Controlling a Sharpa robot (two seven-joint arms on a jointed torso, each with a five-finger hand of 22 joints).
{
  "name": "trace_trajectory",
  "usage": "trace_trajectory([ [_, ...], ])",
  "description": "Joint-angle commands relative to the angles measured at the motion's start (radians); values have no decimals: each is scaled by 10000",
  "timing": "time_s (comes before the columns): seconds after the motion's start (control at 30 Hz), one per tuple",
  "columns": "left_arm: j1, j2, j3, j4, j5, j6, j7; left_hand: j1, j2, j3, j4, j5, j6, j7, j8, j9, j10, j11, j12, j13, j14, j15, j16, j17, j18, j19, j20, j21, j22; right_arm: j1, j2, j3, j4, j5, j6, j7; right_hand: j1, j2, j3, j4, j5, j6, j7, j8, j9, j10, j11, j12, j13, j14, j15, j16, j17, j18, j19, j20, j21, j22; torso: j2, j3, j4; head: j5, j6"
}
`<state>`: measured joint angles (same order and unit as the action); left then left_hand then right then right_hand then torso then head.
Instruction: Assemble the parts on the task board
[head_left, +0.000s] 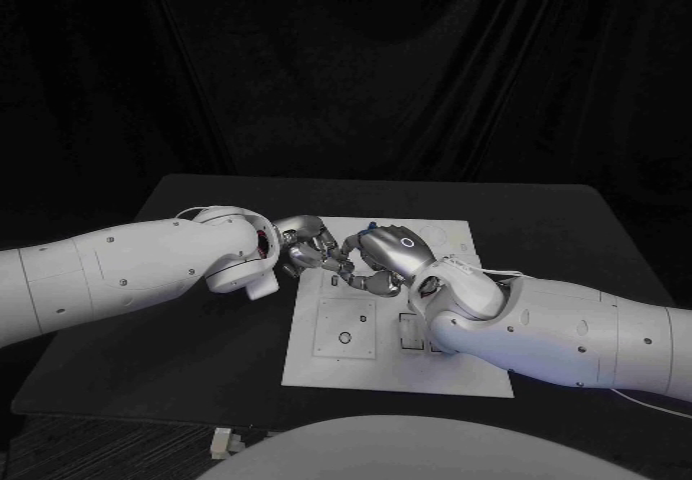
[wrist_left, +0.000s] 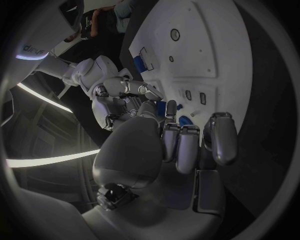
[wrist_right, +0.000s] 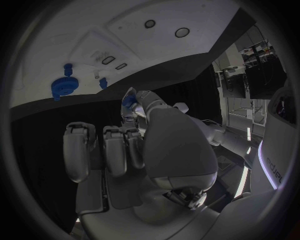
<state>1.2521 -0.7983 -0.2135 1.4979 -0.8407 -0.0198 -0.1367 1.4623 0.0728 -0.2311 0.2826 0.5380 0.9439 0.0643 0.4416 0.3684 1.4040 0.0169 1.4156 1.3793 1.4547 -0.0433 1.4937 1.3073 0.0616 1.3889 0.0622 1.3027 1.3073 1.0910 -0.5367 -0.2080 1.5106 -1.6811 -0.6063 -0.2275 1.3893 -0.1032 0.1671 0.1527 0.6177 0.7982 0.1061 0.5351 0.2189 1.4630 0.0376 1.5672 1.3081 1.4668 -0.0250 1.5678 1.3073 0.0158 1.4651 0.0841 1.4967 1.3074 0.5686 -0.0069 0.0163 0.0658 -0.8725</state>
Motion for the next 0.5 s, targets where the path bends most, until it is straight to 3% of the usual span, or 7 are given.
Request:
trace_trajectory([
  [0.03,-39,33,-2,57,110,129,141,537,349,73,11,119,60,-93,192,125,272,-342,36,-110,559,-205,63,1484,74,2,-113,-1,1279,9,28,22,-9,-114,-44,-71,-14,22,54,4,-19,83,15,-2,-1,1078,-66,36,2627,1040,-91,30,2634,66,620,-75,-38,2339,1,-1,3,5,-2],
  [0.27,-53,25,-2,58,110,6,282,1025,284,375,-68,600,-91,-167,569,450,321,-422,46,-85,581,-283,80,1511,67,29,-195,-16,1331,8,42,22,-55,-114,145,-139,3,26,78,-14,-28,85,13,-15,-4,1078,-69,36,2627,1040,-95,30,2634,73,607,-80,-60,2331,2,-1,3,3,-2],
  [0.5,-65,61,-1,49,110,-64,375,1377,299,723,-118,718,-236,-122,678,576,314,-403,10,-115,580,-277,76,1507,62,43,-201,-24,1368,4,30,22,-78,-114,279,-165,-12,-2,114,-35,-88,16,39,-100,-32,1078,-54,36,2627,1040,-92,30,2634,85,580,-86,-107,2314,0,-1,4,-2,-2],
])
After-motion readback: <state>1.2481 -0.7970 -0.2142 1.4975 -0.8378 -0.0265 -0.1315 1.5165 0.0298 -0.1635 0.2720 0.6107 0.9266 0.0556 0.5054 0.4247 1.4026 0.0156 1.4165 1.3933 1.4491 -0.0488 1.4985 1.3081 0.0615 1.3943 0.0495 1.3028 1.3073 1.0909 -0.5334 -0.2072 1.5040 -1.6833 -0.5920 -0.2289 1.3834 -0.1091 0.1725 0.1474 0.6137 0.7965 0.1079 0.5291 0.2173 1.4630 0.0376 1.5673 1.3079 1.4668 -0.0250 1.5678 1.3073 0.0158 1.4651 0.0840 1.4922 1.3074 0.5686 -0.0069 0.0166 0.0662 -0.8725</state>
